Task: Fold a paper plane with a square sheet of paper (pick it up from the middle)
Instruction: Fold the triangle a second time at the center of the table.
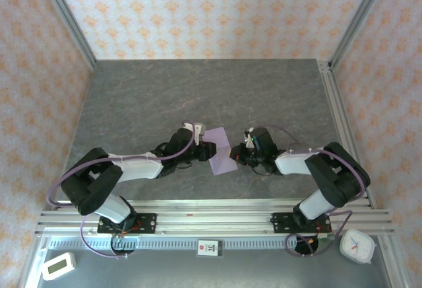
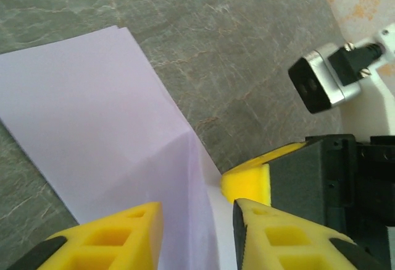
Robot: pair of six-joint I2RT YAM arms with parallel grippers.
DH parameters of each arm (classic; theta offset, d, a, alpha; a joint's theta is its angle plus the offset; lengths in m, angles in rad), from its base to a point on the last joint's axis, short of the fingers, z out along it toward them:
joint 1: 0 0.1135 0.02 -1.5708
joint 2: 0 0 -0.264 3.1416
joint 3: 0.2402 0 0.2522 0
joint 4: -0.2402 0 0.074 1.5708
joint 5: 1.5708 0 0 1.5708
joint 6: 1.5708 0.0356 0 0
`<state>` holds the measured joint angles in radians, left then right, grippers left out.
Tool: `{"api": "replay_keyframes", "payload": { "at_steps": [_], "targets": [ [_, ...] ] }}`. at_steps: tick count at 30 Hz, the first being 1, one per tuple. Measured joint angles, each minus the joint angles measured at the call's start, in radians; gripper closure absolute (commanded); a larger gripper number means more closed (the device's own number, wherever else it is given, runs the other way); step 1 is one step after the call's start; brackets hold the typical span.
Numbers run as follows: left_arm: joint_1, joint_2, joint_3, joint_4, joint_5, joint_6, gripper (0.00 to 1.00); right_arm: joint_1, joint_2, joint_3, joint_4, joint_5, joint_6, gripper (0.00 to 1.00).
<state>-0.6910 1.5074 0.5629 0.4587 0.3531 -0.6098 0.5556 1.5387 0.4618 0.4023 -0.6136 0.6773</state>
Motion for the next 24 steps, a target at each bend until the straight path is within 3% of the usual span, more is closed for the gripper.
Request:
{"api": "replay_keyframes", "payload": {
  "at_steps": [10, 21, 24],
  "targets": [
    [0.000, 0.044, 0.029, -0.006, 0.055, 0.002, 0.69, 0.000, 0.009, -0.006, 0.007, 0.000, 0.000, 1.00],
    [0.000, 0.068, 0.045, -0.021, 0.063, 0.009, 0.99, 0.000, 0.022, -0.015, 0.014, 0.000, 0.000, 1.00],
    [0.000, 0.068, 0.045, -0.021, 0.063, 0.008, 1.00, 0.000, 0.023, -0.015, 0.016, 0.000, 0.000, 1.00]
  ]
}}
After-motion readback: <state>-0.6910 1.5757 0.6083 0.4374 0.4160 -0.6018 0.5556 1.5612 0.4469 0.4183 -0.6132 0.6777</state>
